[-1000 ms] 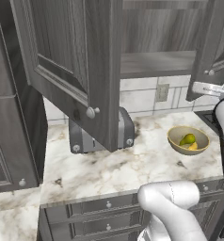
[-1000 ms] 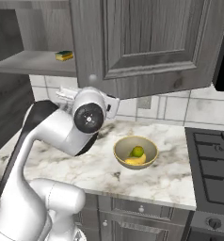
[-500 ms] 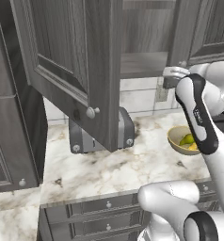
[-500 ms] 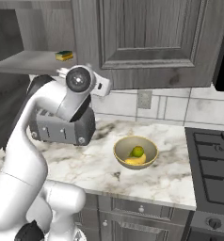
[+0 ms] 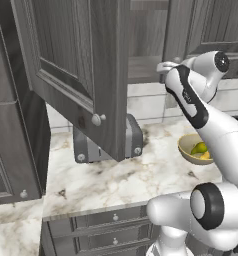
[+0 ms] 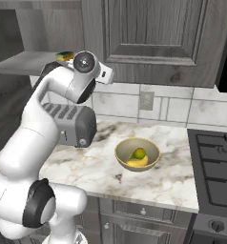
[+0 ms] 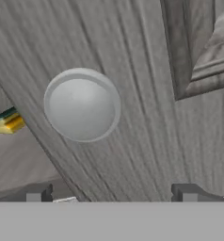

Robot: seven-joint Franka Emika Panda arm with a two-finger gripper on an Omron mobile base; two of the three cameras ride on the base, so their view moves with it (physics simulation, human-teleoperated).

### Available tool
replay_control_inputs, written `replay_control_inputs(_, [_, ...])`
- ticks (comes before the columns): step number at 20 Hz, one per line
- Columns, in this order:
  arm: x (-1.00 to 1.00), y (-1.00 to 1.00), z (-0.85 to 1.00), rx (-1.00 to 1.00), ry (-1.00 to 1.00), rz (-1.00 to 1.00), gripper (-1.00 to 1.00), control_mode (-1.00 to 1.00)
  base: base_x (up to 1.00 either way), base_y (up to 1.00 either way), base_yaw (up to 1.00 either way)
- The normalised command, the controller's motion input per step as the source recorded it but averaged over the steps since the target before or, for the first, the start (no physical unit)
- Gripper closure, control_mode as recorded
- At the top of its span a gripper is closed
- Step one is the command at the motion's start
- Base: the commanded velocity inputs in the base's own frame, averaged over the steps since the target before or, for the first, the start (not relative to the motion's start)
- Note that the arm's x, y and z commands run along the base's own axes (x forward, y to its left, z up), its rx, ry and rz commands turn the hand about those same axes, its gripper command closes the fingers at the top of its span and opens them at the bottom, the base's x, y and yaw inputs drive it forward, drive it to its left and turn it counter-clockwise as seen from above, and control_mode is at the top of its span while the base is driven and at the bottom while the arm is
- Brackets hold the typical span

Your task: Open the cabinet. Pick the banana and pear from the cabinet and place them into the bowl. Then close the cabinet.

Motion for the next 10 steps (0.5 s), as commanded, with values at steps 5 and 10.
replay_control_inputs(5, [0.68, 0.00, -0.63, -0.18, -0.18, 0.00, -1.00, -1.00, 0.00, 0.00, 0.00])
replay_control_inputs(10, [0.44, 0.00, -0.46, -0.17, -0.30, -0.01, -1.00, -1.00, 0.00, 0.00, 0.00])
